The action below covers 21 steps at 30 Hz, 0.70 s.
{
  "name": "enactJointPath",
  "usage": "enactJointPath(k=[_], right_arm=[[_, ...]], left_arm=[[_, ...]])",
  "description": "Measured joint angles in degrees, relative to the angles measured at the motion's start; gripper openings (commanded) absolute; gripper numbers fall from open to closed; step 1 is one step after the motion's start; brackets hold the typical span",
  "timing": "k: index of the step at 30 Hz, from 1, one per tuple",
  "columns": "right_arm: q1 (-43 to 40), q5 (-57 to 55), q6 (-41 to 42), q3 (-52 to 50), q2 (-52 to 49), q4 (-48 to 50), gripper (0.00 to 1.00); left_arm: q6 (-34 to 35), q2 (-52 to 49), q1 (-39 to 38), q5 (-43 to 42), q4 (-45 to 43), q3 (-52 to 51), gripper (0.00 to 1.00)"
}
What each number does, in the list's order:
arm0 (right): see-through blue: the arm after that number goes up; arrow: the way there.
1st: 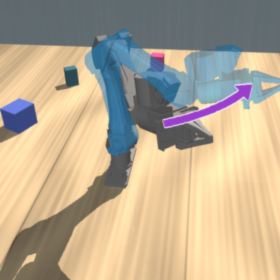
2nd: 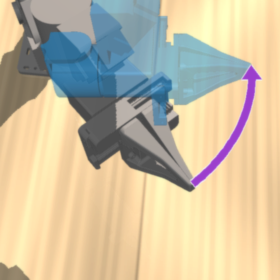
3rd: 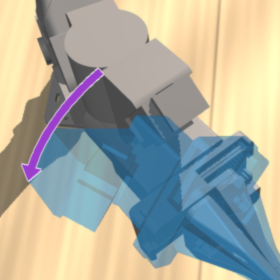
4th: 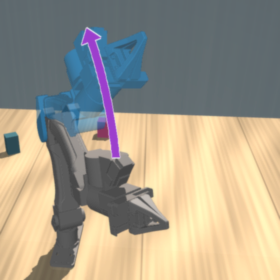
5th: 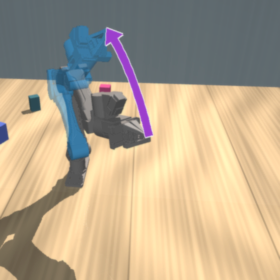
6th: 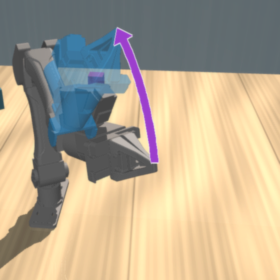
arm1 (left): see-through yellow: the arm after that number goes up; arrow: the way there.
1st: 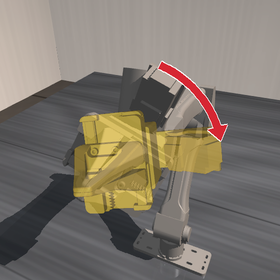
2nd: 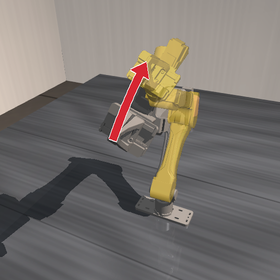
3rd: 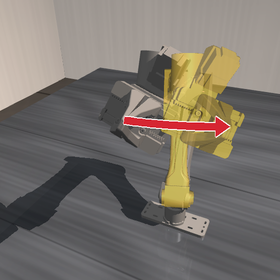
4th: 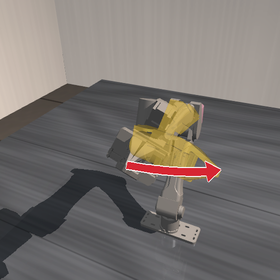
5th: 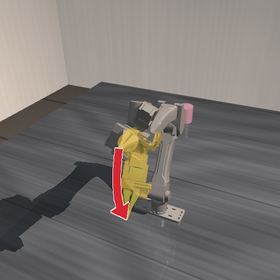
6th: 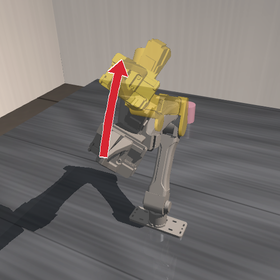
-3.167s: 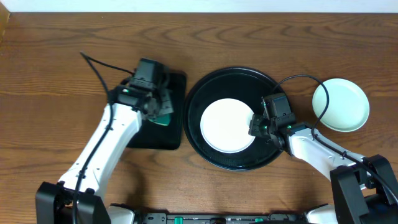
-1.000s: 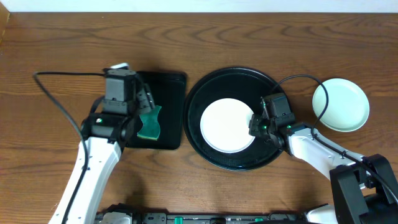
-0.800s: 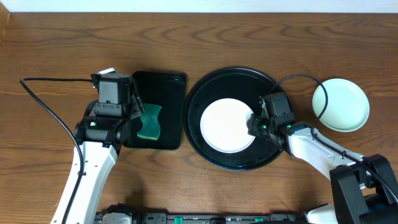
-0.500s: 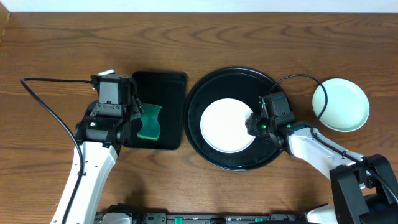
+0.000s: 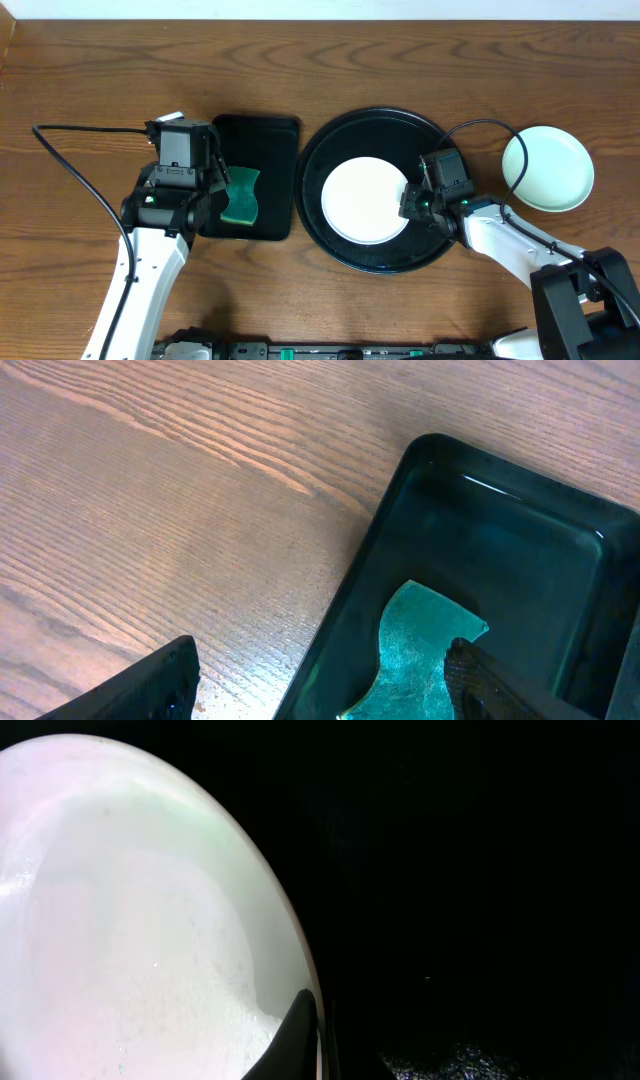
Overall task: Clean dirty plates on tray and stack at the side
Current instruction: 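Lift the pink plate off the round tray with the right gripper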
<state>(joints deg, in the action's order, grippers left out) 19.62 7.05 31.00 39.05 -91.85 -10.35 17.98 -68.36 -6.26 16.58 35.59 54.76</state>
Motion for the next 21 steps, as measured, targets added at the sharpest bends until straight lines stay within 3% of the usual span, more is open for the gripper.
enactJointPath(k=[5, 14, 21], right_arm=[[-1.03, 1.90, 0.20, 0.26, -0.02, -0.90, 0.01], [-9.97, 16.79, 0.68, 0.68, -0.90, -6.93, 0.01], [-13.00, 18.21, 0.90, 2.54, -1.31, -12.07, 0.01]], left_arm=[[0.00, 0.00, 0.00, 0.09, 0.00, 0.00, 0.79], [0.00, 0.00, 0.00, 0.09, 0.00, 0.00, 0.79], [0.00, 0.00, 0.00, 0.09, 0.00, 0.00, 0.79]])
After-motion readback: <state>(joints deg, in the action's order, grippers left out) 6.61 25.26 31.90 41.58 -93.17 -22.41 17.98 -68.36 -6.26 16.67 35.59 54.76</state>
